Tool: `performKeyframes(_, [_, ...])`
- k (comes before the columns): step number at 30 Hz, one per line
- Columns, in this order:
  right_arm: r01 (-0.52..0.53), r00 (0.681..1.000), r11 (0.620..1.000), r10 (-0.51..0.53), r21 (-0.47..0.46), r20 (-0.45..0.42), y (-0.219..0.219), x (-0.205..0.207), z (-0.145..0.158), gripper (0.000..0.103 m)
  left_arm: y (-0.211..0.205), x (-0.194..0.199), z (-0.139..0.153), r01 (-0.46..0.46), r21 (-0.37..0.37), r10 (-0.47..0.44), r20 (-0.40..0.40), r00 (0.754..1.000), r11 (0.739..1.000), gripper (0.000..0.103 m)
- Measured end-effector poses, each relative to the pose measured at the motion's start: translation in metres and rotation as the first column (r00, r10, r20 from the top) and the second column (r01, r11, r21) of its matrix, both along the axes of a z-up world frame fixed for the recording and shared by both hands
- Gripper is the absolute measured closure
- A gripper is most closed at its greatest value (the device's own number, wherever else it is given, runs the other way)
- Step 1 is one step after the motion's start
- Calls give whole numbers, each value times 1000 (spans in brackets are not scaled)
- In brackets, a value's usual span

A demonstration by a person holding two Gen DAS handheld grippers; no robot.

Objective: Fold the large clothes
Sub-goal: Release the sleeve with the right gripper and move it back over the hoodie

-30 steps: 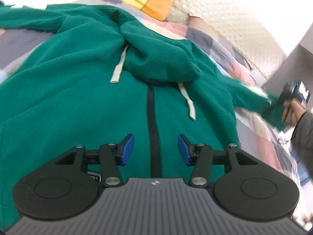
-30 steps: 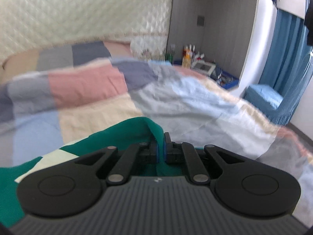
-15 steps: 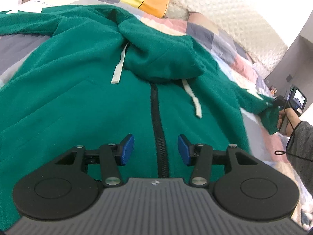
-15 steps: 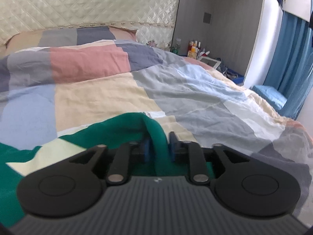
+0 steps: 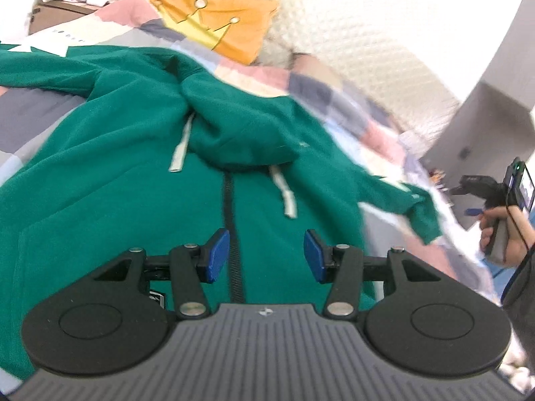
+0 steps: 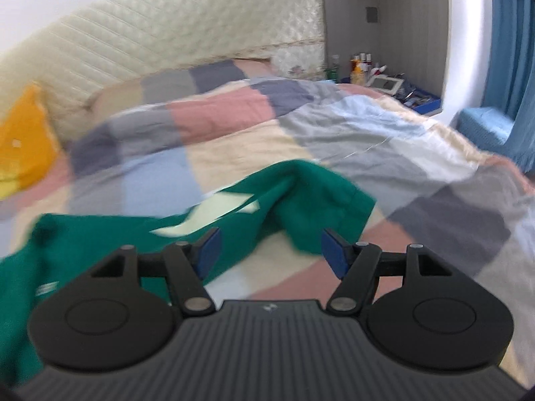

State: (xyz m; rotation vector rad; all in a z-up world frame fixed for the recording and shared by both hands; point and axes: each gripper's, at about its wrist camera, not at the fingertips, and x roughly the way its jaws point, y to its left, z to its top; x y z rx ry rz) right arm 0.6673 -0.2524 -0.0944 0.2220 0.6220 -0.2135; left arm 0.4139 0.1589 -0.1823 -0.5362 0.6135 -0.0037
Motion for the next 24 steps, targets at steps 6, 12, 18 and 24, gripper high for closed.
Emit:
performKeyframes(6, [-96, 994, 983, 86, 156, 70, 42, -99, 24, 36, -20, -32, 13, 59, 38, -61, 37, 997, 998, 48])
performKeyframes(12, [-188, 982, 946, 171, 264, 84, 86, -182, 14, 36, -43, -59, 22, 152, 99, -156, 39, 987, 983, 48])
performKeyframes(18, [-192, 981, 906, 189, 377, 45, 97, -226, -27, 36, -70, -68, 20, 236, 168, -239, -2, 971, 957, 48])
performKeyframes(24, [-149, 985, 891, 170, 429, -9, 84, -228, -47, 35, -98, -50, 11, 335, 244, -326, -76, 942, 910, 46])
